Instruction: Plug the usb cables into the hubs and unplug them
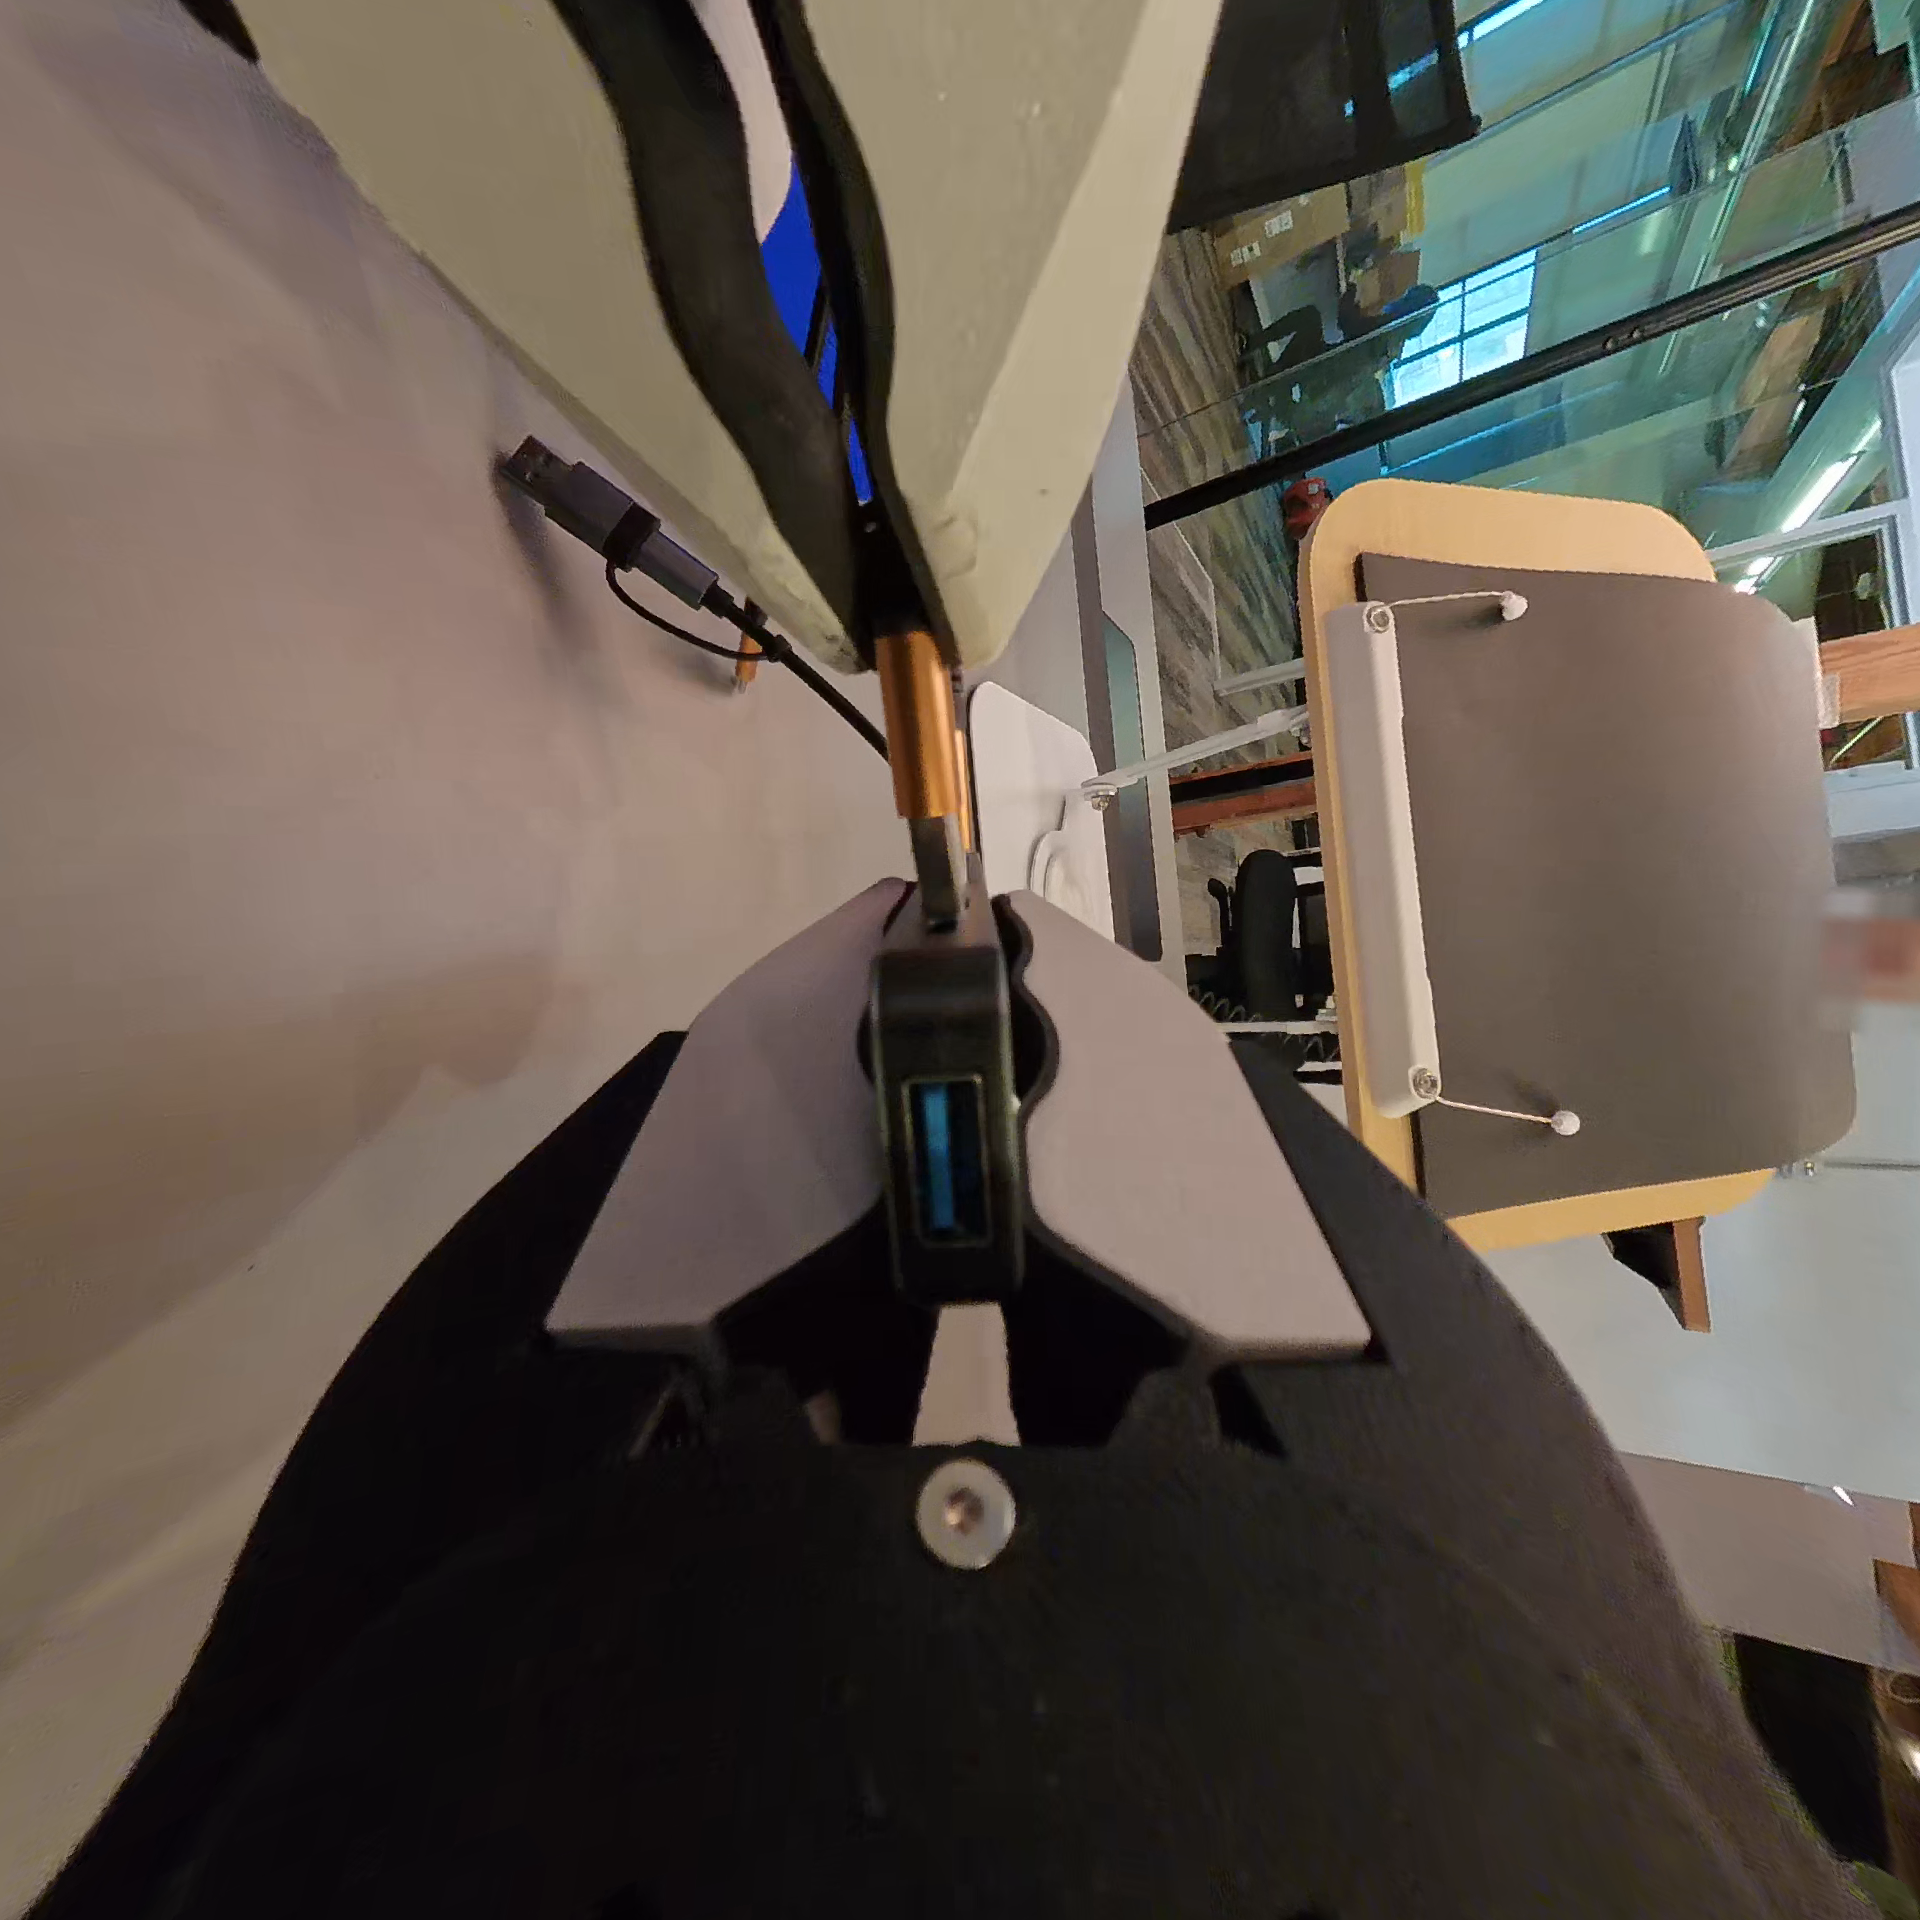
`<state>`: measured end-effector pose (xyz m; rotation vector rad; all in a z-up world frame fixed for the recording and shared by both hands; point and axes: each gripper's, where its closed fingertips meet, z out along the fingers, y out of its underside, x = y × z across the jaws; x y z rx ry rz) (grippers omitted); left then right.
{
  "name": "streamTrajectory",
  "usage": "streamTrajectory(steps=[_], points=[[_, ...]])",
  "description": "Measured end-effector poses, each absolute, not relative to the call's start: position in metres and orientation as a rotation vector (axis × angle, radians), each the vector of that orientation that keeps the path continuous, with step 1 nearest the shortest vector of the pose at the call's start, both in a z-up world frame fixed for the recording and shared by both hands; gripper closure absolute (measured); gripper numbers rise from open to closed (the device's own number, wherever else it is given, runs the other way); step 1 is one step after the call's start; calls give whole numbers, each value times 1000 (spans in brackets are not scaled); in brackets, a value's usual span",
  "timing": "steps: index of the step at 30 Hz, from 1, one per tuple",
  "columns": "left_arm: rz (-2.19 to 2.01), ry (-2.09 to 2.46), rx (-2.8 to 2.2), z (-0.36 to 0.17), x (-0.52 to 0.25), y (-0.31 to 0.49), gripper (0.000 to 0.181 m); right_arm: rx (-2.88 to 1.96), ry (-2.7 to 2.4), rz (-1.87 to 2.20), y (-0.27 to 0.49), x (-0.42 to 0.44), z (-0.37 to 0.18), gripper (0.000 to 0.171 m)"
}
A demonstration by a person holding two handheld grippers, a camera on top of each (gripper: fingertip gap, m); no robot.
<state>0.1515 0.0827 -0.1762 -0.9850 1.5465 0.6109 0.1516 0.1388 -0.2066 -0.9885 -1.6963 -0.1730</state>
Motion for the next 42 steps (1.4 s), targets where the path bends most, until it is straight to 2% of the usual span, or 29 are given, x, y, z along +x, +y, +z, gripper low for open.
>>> streamTrajectory(steps=[18,21,24,30,37,42], points=[[580,1509,-1064,-172,148,91,172,-1046,-1690,-179,136,144,-202,159],[601,1434,-1084,-155,144,95,147,-1105,-1643,-191,144,152,-195,159],[543,1326,-1087,-125,138,91,145,-1194,-1552,-196,158,169,-178,160],[630,1158,-1089,-83,111,92,151,-1401,-1300,-196,196,237,-119,159],[680,1190,-1189,-130,91,93,155,-1601,-931,-425,246,369,-65,160],[658,1220,-1235,-152,92,96,156,-1830,-906,-644,269,428,-90,159]])
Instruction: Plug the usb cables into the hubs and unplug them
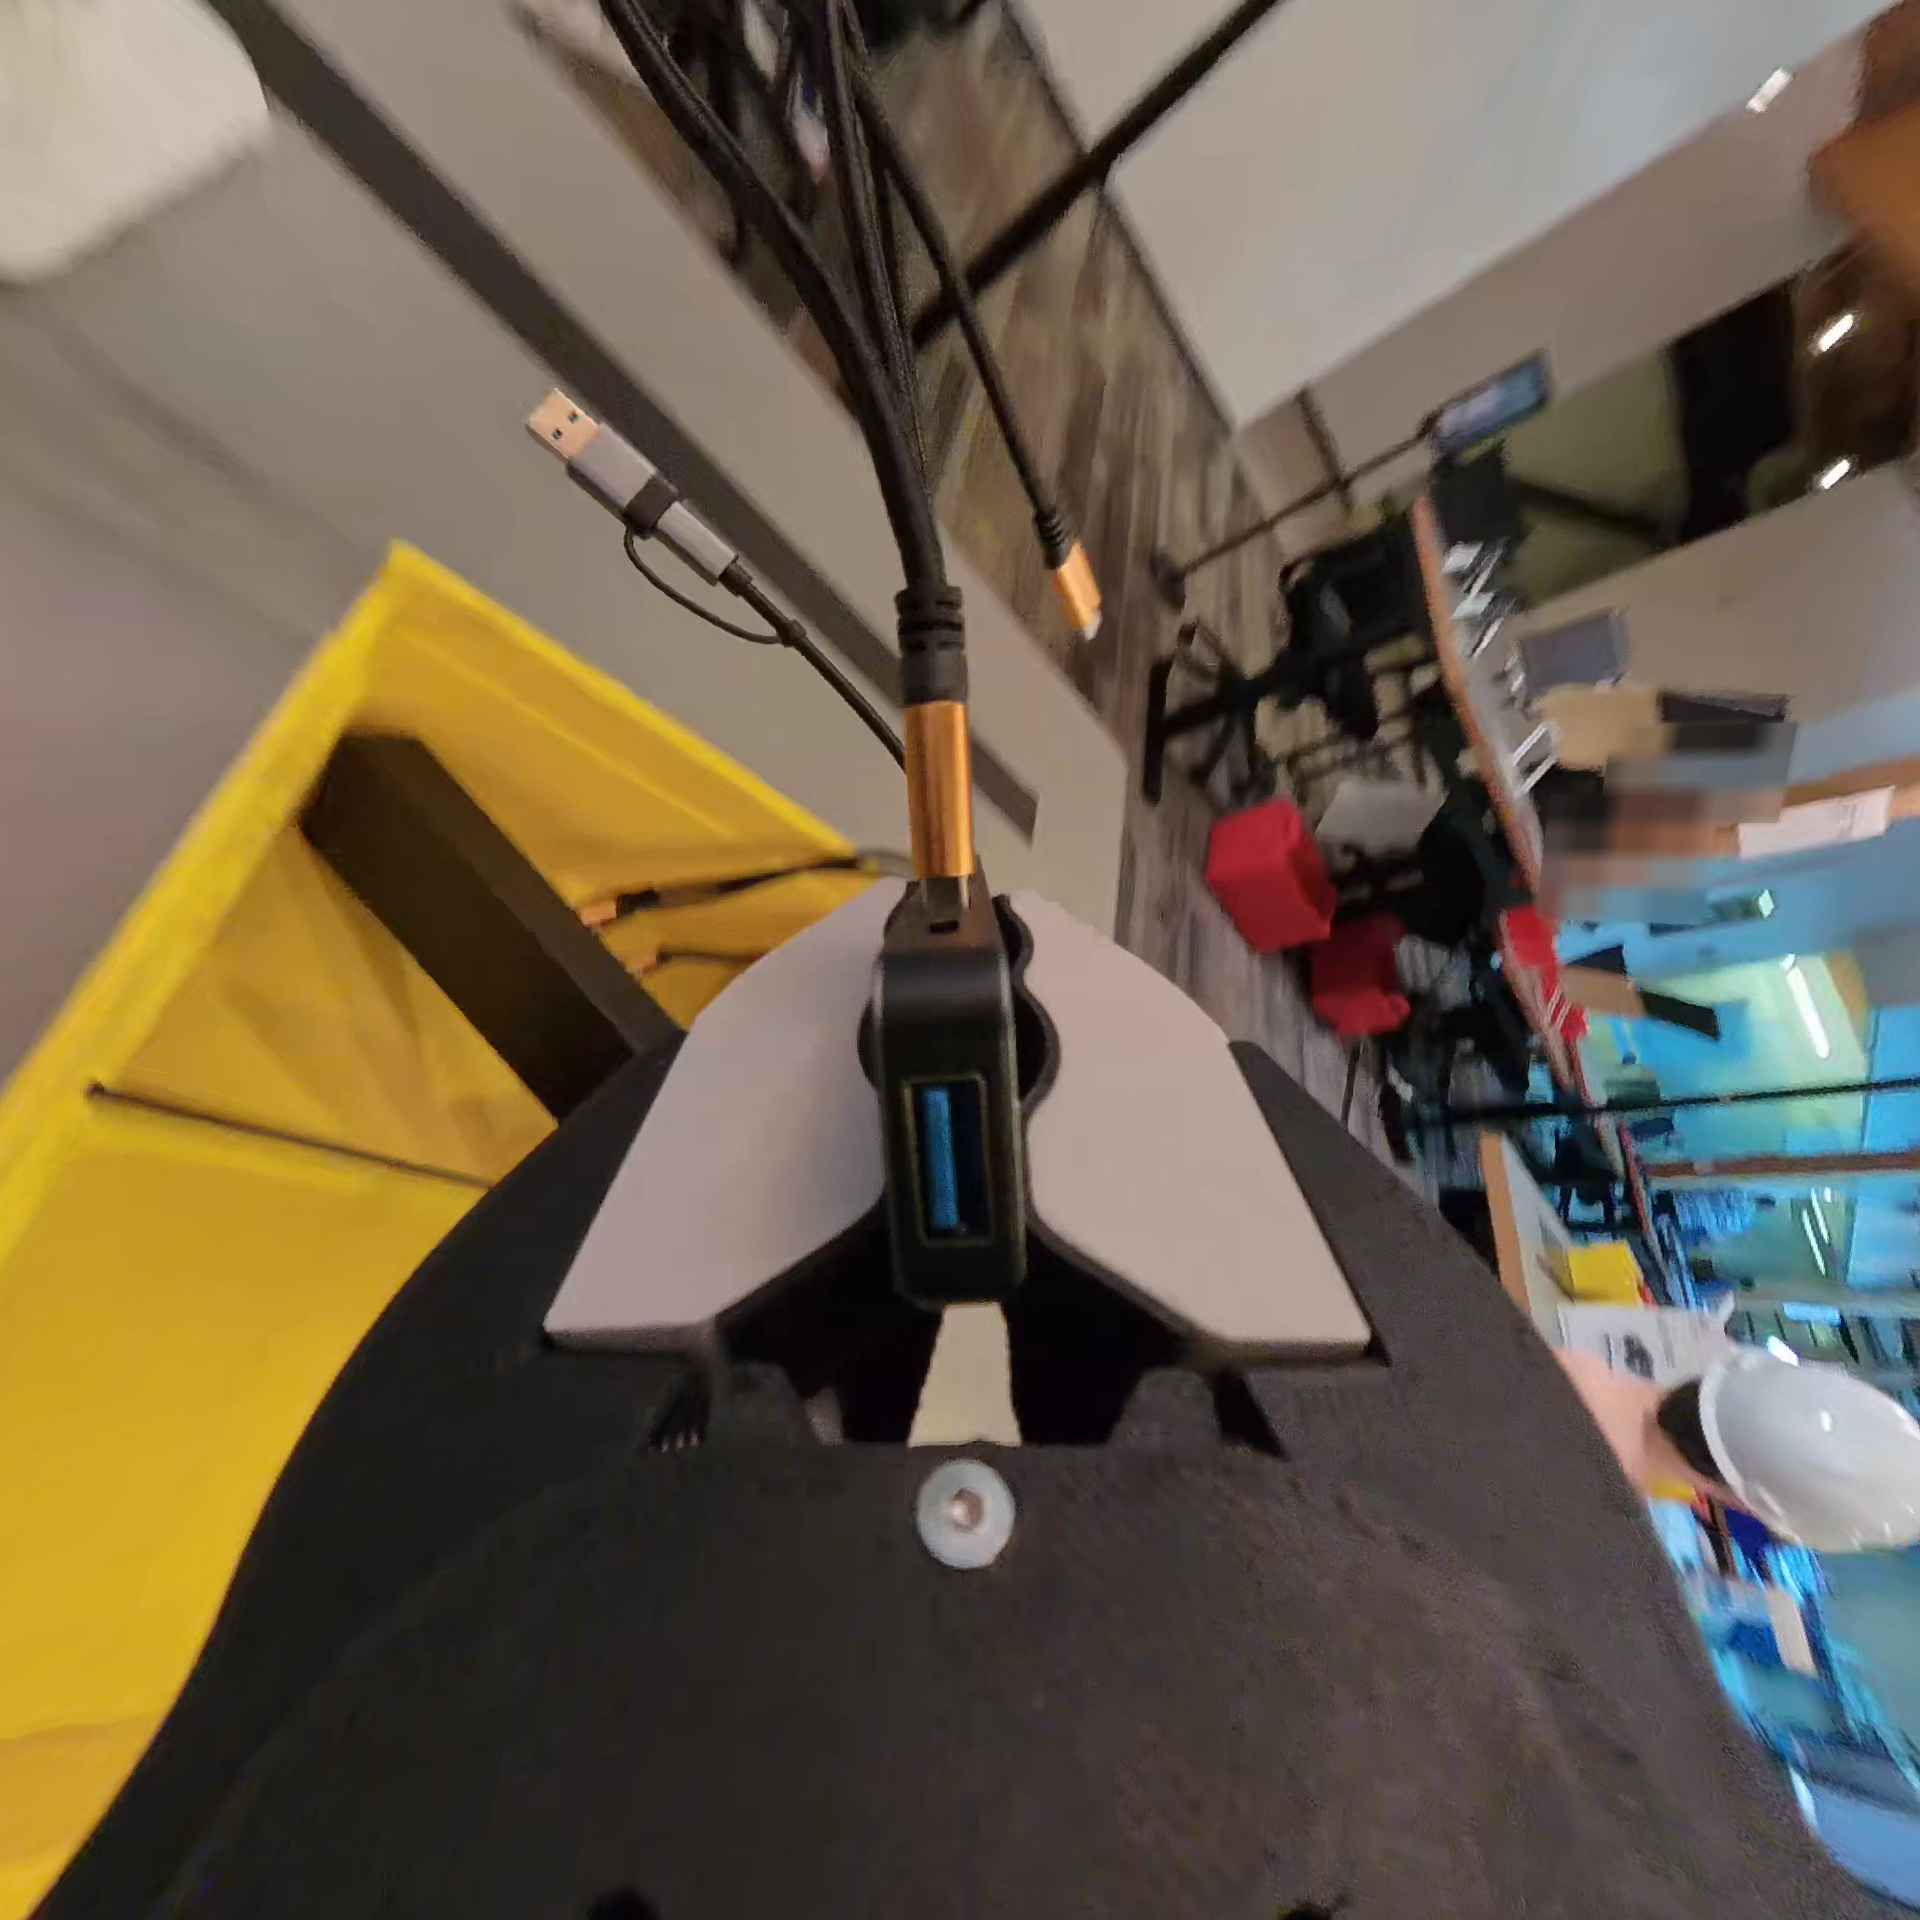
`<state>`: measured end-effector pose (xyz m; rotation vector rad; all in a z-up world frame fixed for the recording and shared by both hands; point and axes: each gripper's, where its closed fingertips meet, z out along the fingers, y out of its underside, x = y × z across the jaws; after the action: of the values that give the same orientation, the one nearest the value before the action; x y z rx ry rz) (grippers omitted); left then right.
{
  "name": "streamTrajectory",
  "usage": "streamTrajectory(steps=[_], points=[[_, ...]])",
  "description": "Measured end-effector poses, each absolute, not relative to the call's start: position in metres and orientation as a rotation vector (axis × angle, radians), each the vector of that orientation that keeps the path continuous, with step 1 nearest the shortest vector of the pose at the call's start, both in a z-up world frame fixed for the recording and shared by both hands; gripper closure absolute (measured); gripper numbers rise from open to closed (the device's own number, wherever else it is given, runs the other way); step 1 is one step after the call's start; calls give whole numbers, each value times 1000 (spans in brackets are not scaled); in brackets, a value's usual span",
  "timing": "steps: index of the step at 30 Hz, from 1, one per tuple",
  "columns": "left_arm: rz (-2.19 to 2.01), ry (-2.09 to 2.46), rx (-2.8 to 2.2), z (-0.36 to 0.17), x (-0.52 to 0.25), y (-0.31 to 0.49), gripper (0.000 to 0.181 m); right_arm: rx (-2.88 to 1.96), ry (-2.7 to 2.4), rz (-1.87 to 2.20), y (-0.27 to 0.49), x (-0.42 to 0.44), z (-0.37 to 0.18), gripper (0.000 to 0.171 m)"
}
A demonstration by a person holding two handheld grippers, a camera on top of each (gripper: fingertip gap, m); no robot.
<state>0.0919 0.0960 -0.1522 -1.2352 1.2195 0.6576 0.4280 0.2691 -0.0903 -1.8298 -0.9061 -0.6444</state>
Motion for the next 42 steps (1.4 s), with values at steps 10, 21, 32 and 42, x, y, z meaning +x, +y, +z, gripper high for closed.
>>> streamTrajectory(steps=[10,21,32,42], points=[[666,1276,-1259,-172,92,99,156,-2155,-1200,-810,285,443,-204,159],[666,1298,-1287,-184,92,102,155,-2278,-1453,-961,290,441,-228,156],[668,1291,-1309,-186,87,106,156,-2252,-1609,-657,259,416,-201,132],[667,1293,-1315,-187,88,106,156,-2334,-1646,-416,242,402,-211,128]])
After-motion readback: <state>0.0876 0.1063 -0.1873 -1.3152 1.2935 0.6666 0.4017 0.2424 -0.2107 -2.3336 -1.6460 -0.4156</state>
